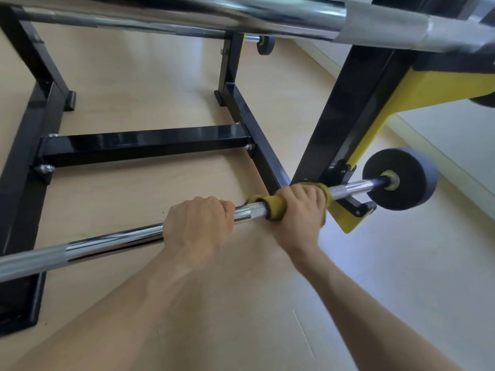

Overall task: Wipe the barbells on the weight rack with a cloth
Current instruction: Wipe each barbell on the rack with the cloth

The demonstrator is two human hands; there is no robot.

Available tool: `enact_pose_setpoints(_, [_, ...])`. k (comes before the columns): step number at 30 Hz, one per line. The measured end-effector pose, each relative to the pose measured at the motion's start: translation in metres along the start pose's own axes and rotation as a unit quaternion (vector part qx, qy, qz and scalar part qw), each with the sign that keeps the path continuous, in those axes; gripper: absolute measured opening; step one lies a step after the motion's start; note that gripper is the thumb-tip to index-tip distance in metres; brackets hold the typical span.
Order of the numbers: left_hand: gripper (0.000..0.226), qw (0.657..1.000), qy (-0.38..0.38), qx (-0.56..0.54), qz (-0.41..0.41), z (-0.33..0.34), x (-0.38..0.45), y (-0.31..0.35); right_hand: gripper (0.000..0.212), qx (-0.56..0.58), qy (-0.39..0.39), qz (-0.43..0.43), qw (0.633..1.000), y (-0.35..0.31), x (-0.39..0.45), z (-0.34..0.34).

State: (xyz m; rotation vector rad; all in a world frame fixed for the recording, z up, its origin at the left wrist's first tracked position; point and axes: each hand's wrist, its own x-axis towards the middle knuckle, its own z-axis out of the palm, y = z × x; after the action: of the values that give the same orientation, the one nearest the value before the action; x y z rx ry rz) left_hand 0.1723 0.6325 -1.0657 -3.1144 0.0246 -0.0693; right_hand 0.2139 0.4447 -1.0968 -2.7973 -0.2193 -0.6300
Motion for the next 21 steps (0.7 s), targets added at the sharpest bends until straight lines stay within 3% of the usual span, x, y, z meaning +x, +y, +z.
enact_pose_setpoints(2, [0.088,1.0,0.013,-0.007,0.006,0.0,-0.002,-0.001,0.031,0.048,0.006,-0.051,0.998,-0.018,-0.016,0.004])
enact_pose_setpoints(5, [0.057,1.0,0.014,-0.016,-0.016,0.004,0.0,-0.001,0.044,0.008,-0.051,-0.153,0.987,0.004,-0.011,-0.011])
enact_pose_setpoints(7, [0.04,0.998,0.004,-0.044,-0.046,0.001,0.001,-0.001,0.045,-0.055,-0.083,-0.123,0.987,0.041,0.008,-0.021])
enact_pose_setpoints(9, [0.032,0.996,0.002,-0.058,-0.06,0.0,0.001,0.0,0.041,-0.089,-0.1,-0.032,0.99,0.071,0.025,-0.028])
enact_pose_setpoints(11, [0.035,0.997,0.006,-0.049,-0.062,0.002,0.001,0.001,0.039,-0.09,-0.105,0.032,0.99,0.07,0.03,-0.027])
enact_pose_setpoints(13, [0.042,0.997,0.007,-0.035,-0.063,0.005,0.002,0.002,0.033,-0.066,-0.099,0.037,0.992,0.039,0.019,-0.019])
enact_pose_setpoints(17, [0.044,0.997,0.032,-0.044,-0.062,0.006,0.001,0.0,0.033,0.034,-0.075,-0.078,0.994,-0.043,-0.02,-0.002])
enact_pose_setpoints(19, [0.046,0.996,0.028,-0.066,-0.057,0.006,0.001,-0.001,0.04,0.046,-0.084,-0.161,0.982,-0.036,-0.018,-0.005])
enact_pose_setpoints(21, [0.047,0.997,0.021,-0.062,-0.045,0.007,0.003,-0.004,0.04,0.018,-0.107,-0.188,0.976,0.007,-0.002,-0.011])
